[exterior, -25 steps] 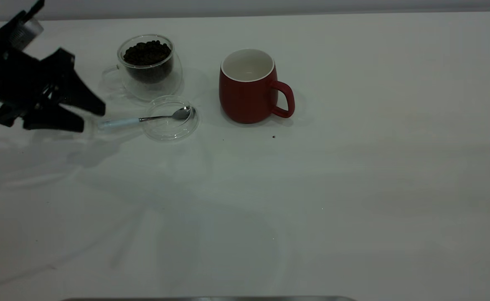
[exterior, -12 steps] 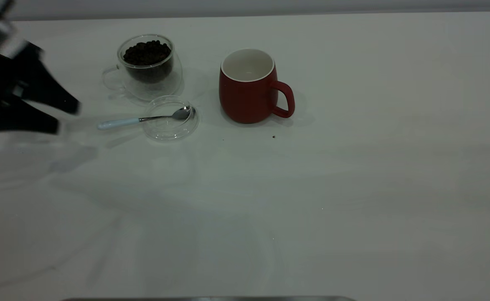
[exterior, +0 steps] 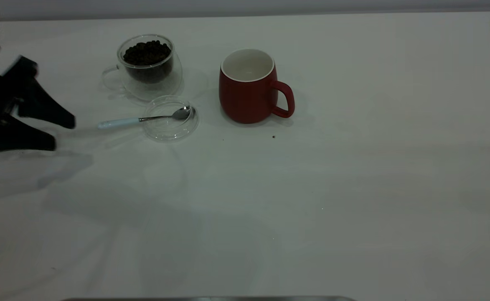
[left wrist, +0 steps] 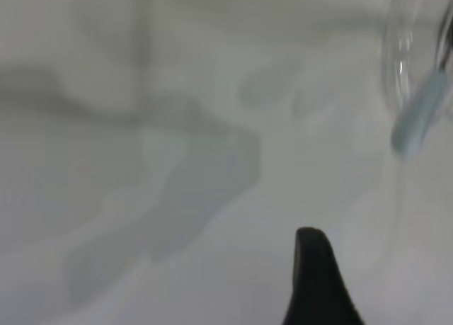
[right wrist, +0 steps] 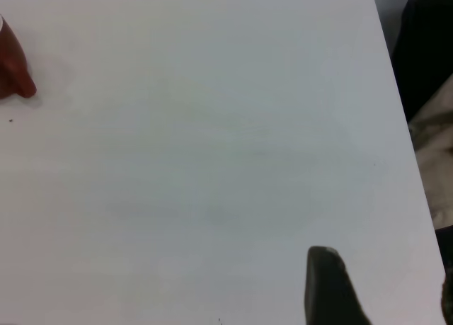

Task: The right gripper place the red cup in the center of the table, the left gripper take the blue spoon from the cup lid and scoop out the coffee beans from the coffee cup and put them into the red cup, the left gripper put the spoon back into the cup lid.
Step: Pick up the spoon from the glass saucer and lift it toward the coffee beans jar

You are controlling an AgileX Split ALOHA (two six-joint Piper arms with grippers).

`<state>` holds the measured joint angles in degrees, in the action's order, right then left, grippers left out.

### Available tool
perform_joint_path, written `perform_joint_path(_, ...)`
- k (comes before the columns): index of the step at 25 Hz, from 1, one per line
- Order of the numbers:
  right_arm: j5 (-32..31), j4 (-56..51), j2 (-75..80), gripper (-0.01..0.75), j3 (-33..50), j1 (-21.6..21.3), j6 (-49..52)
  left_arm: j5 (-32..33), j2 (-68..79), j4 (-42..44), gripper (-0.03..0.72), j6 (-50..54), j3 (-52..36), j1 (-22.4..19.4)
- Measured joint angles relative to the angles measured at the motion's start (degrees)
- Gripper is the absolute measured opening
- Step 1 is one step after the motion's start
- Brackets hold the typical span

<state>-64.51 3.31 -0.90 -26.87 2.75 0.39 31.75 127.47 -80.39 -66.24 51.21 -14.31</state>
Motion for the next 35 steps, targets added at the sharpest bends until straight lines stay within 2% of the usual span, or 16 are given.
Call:
perform_joint_path(3,0.0,0.0,0.0,0.412,0.0,0.0,0.0,2.3,2.4,-10.4,0.516,-11.5,0.0,0.1)
perform_joint_path(8,0.0,0.0,0.0,0.412,0.0,0.0,0.0,6.0,5.6,-19.7,0.516,-18.9,0.0,0.2)
perform_joint_path(14,0.0,0.0,0.0,0.412,0.0,0.0,0.0,5.1,5.9,-20.0,0.516,-19.5,0.0,0.3)
perform_joint_path(21,0.0,0.0,0.0,0.412,0.0,0.0,0.0,5.3,5.9,-19.6,0.516,-19.1,0.0,3.3)
perform_joint_path(35,0.0,0.0,0.0,0.412,0.0,0.0,0.0,4.1,6.0,-21.4,0.516,-19.1,0.0,4.4)
